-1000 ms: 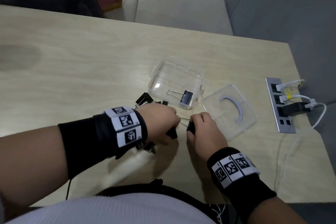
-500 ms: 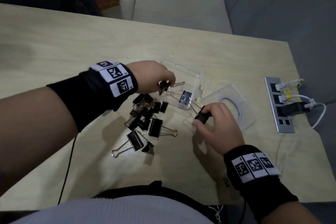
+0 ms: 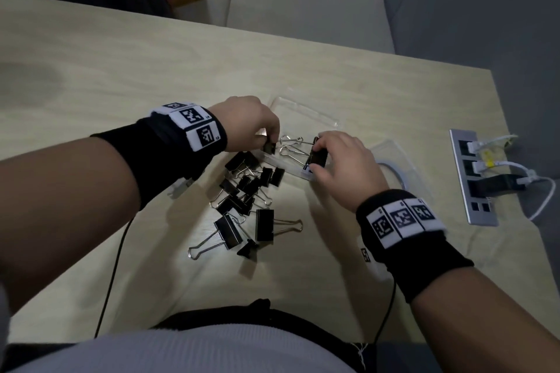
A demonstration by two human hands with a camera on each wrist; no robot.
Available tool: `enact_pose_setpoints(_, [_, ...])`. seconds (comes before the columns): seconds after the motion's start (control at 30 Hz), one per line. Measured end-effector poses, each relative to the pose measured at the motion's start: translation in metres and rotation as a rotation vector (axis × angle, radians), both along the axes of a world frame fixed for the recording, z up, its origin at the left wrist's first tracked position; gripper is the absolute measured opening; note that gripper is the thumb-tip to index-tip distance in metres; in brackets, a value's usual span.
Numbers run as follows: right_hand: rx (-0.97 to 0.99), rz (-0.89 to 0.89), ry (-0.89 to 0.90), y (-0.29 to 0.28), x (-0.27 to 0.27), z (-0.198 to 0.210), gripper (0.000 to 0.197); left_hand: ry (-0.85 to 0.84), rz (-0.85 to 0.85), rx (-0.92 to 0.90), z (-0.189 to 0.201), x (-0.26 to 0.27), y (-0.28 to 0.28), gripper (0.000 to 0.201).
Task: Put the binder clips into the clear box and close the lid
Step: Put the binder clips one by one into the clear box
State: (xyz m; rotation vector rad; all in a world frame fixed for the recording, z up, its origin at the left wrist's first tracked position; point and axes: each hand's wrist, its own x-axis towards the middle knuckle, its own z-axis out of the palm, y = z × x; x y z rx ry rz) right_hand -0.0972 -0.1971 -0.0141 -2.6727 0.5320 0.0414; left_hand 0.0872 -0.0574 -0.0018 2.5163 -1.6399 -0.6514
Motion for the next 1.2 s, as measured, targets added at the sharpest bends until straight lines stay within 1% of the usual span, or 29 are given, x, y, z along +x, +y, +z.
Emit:
enact_pose_setpoints(0.07, [-0.020,0.029,0.066,0.000,0.005,-0.001,0.030,-0.019,0.011,0.004,-0.002,0.002,-0.001,0.026])
enact_pose_setpoints(0.13, [-0.040,0.021,0.104,0.000,0.007,-0.004,0.033,-0.116,-0.020,0.035,-0.004,0.003,-0.003,0.030])
enact_pose_setpoints(0.2, [-0.052,-0.004,0.093,0.002,0.006,-0.005,0.034,-0.193,-0.048,0.049,-0.007,0.002,-0.005,0.031])
enact_pose_setpoints(0.27, [-0.059,-0.017,0.032,0.008,0.002,-0.005,0.031,-0.226,-0.053,0.056,-0.010,0.000,-0.003,0.032])
enact_pose_setpoints(0.33, [-0.058,0.043,-0.071,0.019,-0.006,-0.006,0.023,-0.248,-0.059,0.078,-0.015,-0.004,-0.001,0.033])
enact_pose_setpoints(0.37, [-0.050,0.107,-0.099,0.025,-0.011,-0.006,0.019,-0.256,-0.064,0.080,-0.016,-0.005,0.000,0.033])
enact_pose_setpoints(0.4, [-0.034,0.183,-0.084,0.032,-0.016,-0.006,0.017,-0.260,-0.062,0.075,-0.017,-0.007,0.001,0.034])
enact_pose_setpoints(0.47, [-0.014,0.335,0.066,0.045,-0.026,-0.007,0.025,-0.229,-0.042,0.041,-0.015,-0.010,0.004,0.035])
enact_pose_setpoints(0.53, [-0.026,0.458,0.203,0.057,-0.034,-0.012,0.043,-0.194,-0.031,-0.003,-0.011,-0.013,0.010,0.035])
enact_pose_setpoints(0.6, [-0.055,0.503,0.287,0.068,-0.039,-0.019,0.057,-0.172,-0.039,-0.045,-0.007,-0.016,0.020,0.033])
enact_pose_setpoints(0.63, [-0.065,0.489,0.305,0.072,-0.041,-0.023,0.057,-0.157,-0.058,-0.073,-0.005,-0.019,0.025,0.032])
enact_pose_setpoints(0.67, [-0.072,0.461,0.306,0.076,-0.043,-0.026,0.053,-0.130,-0.087,-0.094,-0.002,-0.022,0.031,0.030])
enact_pose_setpoints(0.73, [-0.115,0.420,0.260,0.081,-0.046,-0.032,0.037,-0.045,-0.166,-0.085,0.004,-0.032,0.044,0.025])
enact_pose_setpoints(0.8, [-0.145,0.378,0.213,0.082,-0.048,-0.035,0.030,0.033,-0.253,0.003,0.008,-0.043,0.055,0.022])
enact_pose_setpoints(0.87, [-0.122,0.319,0.189,0.079,-0.047,-0.034,0.028,0.065,-0.348,0.103,0.009,-0.053,0.065,0.026])
enact_pose_setpoints(1.0, [-0.048,0.200,0.135,0.069,-0.048,-0.029,0.030,-0.054,-0.543,0.345,0.000,-0.062,0.073,0.042])
enact_pose_setpoints(1.03, [-0.038,0.171,0.125,0.066,-0.047,-0.027,0.031,-0.085,-0.569,0.362,-0.004,-0.063,0.073,0.043])
enact_pose_setpoints(1.1, [-0.018,0.112,0.117,0.060,-0.046,-0.023,0.032,-0.142,-0.603,0.334,-0.008,-0.064,0.072,0.039])
enact_pose_setpoints(1.2, [0.043,0.016,0.091,0.052,-0.043,-0.014,0.033,-0.151,-0.596,0.299,-0.012,-0.065,0.070,0.031])
